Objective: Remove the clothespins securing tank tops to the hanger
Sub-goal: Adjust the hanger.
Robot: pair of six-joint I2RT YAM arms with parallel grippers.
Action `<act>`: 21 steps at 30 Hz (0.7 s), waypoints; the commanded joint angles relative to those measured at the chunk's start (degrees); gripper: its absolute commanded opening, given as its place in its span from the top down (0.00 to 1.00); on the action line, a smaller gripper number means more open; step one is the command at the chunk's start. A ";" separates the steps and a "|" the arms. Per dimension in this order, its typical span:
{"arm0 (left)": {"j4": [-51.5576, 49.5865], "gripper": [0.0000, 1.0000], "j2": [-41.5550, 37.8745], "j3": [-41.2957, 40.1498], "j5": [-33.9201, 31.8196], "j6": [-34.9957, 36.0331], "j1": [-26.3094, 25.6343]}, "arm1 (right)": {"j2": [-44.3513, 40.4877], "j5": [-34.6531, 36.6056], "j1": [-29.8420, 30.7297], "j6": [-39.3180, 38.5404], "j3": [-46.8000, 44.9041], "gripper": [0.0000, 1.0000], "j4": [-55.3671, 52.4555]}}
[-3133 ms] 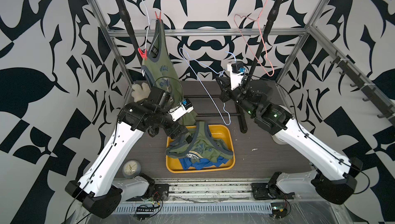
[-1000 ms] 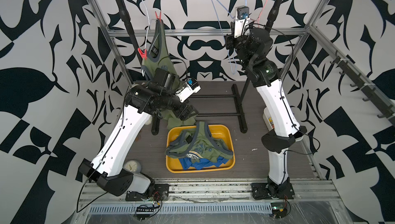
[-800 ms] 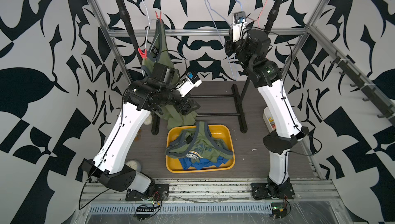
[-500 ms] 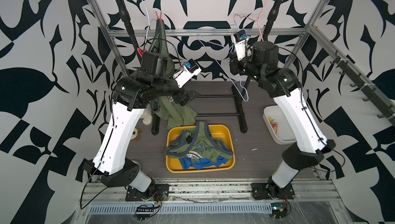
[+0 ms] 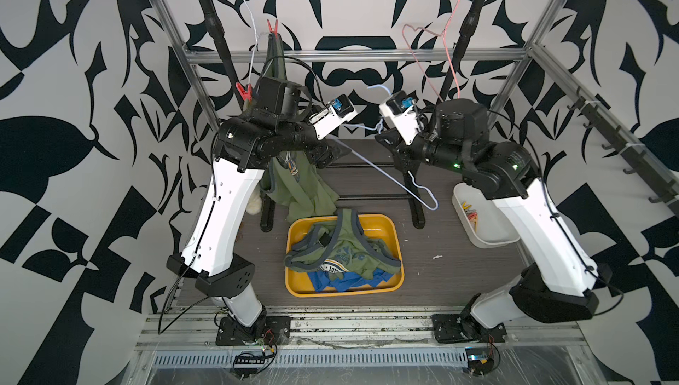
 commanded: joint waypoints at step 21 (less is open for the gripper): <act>-10.94 0.25 -2.62 -2.57 6.08 8.65 -1.69 | -3.30 -3.68 4.49 -3.93 0.23 1.00 -1.76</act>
